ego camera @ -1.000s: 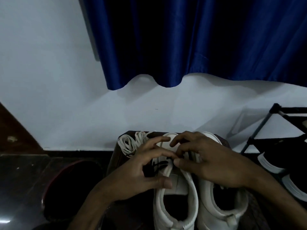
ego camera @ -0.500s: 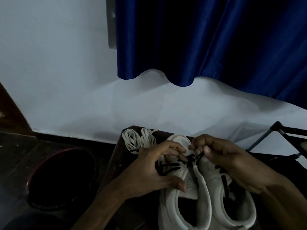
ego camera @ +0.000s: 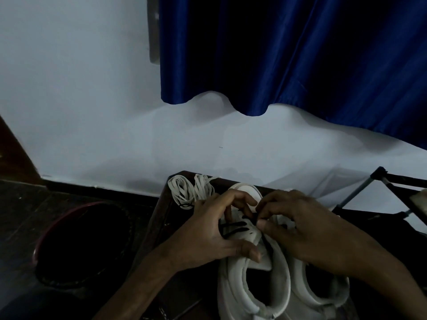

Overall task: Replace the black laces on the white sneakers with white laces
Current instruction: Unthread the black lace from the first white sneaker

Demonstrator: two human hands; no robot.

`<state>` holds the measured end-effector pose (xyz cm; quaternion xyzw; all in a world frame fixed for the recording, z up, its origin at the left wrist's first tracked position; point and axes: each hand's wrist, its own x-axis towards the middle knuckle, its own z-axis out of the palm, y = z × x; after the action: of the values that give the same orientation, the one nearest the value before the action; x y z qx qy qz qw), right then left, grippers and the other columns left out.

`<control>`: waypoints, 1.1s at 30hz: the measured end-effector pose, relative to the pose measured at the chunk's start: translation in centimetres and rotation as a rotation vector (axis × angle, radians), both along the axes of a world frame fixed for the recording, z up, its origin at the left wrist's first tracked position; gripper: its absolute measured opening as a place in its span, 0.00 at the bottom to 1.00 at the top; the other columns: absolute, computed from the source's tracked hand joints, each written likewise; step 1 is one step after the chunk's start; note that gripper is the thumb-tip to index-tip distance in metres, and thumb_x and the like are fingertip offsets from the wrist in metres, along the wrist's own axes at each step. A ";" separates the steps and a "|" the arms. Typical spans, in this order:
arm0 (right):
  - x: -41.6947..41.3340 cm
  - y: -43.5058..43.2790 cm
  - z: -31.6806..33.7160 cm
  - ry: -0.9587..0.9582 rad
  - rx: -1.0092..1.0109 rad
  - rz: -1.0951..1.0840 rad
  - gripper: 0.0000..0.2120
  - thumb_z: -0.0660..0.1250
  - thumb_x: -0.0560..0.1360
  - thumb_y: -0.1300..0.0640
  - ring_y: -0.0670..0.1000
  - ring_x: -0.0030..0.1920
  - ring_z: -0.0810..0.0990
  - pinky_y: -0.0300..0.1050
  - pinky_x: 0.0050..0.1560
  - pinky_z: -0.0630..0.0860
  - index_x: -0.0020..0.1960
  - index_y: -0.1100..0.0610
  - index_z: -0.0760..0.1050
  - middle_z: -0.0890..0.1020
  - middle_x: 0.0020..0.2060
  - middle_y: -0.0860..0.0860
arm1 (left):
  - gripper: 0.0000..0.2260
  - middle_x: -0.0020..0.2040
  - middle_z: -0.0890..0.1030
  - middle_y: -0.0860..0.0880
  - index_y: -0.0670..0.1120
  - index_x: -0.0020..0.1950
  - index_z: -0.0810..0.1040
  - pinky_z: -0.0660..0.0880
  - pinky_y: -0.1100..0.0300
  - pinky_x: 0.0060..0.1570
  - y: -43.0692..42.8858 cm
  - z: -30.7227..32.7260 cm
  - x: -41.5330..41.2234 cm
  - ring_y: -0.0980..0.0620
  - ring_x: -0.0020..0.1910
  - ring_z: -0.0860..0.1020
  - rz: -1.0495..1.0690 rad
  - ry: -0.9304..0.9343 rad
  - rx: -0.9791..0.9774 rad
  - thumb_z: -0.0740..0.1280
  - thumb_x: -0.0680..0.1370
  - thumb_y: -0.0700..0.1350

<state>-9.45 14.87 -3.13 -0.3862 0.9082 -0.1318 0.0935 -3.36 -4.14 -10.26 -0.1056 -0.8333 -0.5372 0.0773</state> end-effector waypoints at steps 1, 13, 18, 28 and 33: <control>0.0 -0.1 0.0 0.025 0.041 0.001 0.12 0.59 0.76 0.39 0.38 0.60 0.68 0.47 0.63 0.69 0.49 0.42 0.79 0.73 0.55 0.32 | 0.33 0.59 0.79 0.57 0.59 0.65 0.72 0.68 0.42 0.64 0.0 0.0 0.0 0.45 0.62 0.75 -0.004 -0.008 -0.003 0.79 0.63 0.61; -2.3 2.4 2.0 -0.536 -0.605 -0.117 0.23 0.64 0.72 0.34 0.52 0.48 0.79 0.46 0.56 0.72 0.40 0.54 0.80 0.80 0.45 0.54 | 0.28 0.59 0.76 0.64 0.61 0.61 0.73 0.60 0.54 0.67 -0.6 -0.2 0.6 0.61 0.60 0.71 -0.009 -0.023 -0.107 0.79 0.64 0.60; -1.2 0.8 1.9 -0.061 -0.317 -0.090 0.14 0.63 0.72 0.37 0.37 0.59 0.76 0.34 0.58 0.70 0.45 0.43 0.82 0.79 0.55 0.36 | 0.27 0.60 0.75 0.66 0.61 0.60 0.74 0.58 0.60 0.67 -0.6 0.0 0.8 0.62 0.61 0.70 -0.007 -0.026 -0.100 0.79 0.64 0.59; 1.0 -0.8 1.6 0.064 0.115 0.077 0.12 0.59 0.75 0.37 0.35 0.61 0.63 0.43 0.63 0.68 0.52 0.38 0.76 0.69 0.59 0.30 | 0.31 0.65 0.71 0.62 0.61 0.65 0.68 0.68 0.52 0.65 -0.8 -0.7 1.2 0.59 0.64 0.69 0.011 -0.044 -0.038 0.76 0.66 0.63; -0.1 -0.5 1.1 -0.065 -0.075 0.094 0.03 0.68 0.76 0.51 0.41 0.59 0.72 0.45 0.59 0.71 0.43 0.45 0.77 0.74 0.52 0.37 | 0.32 0.65 0.73 0.55 0.56 0.67 0.68 0.71 0.47 0.63 -0.9 -1.1 1.1 0.49 0.66 0.71 -0.004 -0.055 0.009 0.75 0.68 0.63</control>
<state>-9.51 14.41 -2.05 -0.4269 0.8800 -0.1739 0.1146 -2.23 -5.01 -11.41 -0.0922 -0.8324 -0.5439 0.0537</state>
